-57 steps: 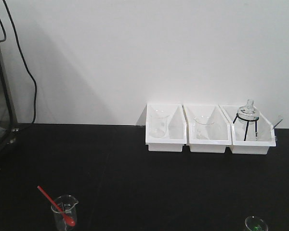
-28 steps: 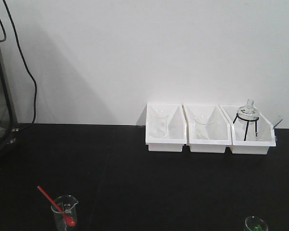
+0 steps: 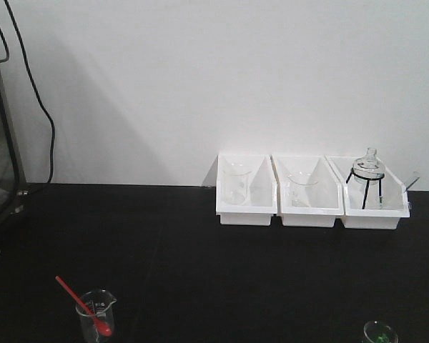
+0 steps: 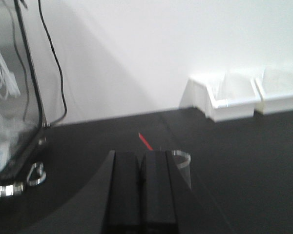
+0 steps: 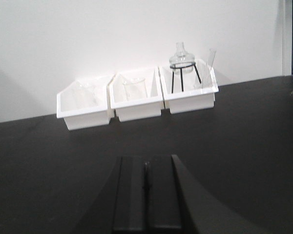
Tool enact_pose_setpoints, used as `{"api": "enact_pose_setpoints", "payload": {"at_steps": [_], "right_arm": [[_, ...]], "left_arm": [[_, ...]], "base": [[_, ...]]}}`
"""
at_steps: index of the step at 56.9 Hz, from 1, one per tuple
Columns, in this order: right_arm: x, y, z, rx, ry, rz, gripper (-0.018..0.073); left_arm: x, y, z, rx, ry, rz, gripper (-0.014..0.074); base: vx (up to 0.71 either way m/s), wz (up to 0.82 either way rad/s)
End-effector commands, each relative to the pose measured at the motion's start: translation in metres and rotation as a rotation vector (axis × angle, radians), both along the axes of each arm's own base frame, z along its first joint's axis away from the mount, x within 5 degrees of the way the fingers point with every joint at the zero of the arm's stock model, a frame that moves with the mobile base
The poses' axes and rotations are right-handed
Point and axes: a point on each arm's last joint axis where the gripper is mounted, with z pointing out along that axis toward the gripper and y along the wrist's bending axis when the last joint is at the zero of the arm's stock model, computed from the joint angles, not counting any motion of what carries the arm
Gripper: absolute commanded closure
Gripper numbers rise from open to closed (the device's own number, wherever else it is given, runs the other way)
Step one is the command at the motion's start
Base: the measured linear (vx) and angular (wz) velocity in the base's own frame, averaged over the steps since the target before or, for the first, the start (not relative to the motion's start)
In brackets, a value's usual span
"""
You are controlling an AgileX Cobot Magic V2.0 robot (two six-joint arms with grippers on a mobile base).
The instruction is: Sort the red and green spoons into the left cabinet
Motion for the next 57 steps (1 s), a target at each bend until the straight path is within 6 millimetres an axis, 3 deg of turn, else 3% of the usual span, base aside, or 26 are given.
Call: {"api": "enact_pose_setpoints", "payload": {"at_steps": [1, 8, 13, 21, 26, 31, 36, 47, 48, 57], "right_arm": [[-0.002, 0.001, 0.014, -0.027, -0.172, 0.001, 0.0562], [-0.006, 0.001, 0.031, -0.058, -0.275, 0.0, 0.0562], [-0.01, 0.001, 0.055, -0.076, -0.314, -0.005, 0.0562], [-0.011, 0.0, 0.101, -0.176, -0.296, -0.026, 0.0562], [0.001, 0.0, 0.132, -0.251, -0.243, -0.034, 0.0562], [0.021, -0.001, 0.164, -0.298, -0.181, -0.035, 0.0562], [0.045, -0.002, 0.179, -0.292, -0.11, -0.025, 0.0562], [0.1, -0.003, 0.18, -0.252, 0.039, -0.003, 0.0562], [0.121, -0.003, 0.168, -0.242, 0.111, 0.006, 0.0562], [0.136, -0.004, 0.156, -0.233, 0.172, 0.014, 0.0559]], "left_arm": [[-0.004, 0.001, 0.013, -0.056, -0.179, 0.003, 0.0596], [-0.007, 0.002, 0.027, -0.145, -0.217, -0.016, 0.0596], [-0.006, 0.002, 0.04, -0.176, -0.184, -0.024, 0.0596], [0.004, 0.0, 0.077, -0.166, -0.128, -0.021, 0.0596], [0.021, -0.003, 0.106, -0.161, -0.096, -0.019, 0.0596], [0.051, -0.008, 0.135, -0.152, -0.047, -0.015, 0.0596], [0.076, -0.013, 0.154, -0.147, -0.017, -0.013, 0.0596], [0.137, -0.023, 0.165, -0.133, 0.071, -0.006, 0.0596], [0.158, -0.026, 0.16, -0.127, 0.107, -0.003, 0.0596], [0.175, -0.029, 0.151, -0.125, 0.103, -0.001, 0.0582]], "base": [[0.0, 0.0], [0.0, 0.0], [0.0, 0.0], [0.0, -0.01], [0.0, -0.01], [0.0, 0.0], [0.0, 0.0], [0.0, 0.0], [0.0, 0.0], [0.0, 0.0]]}}
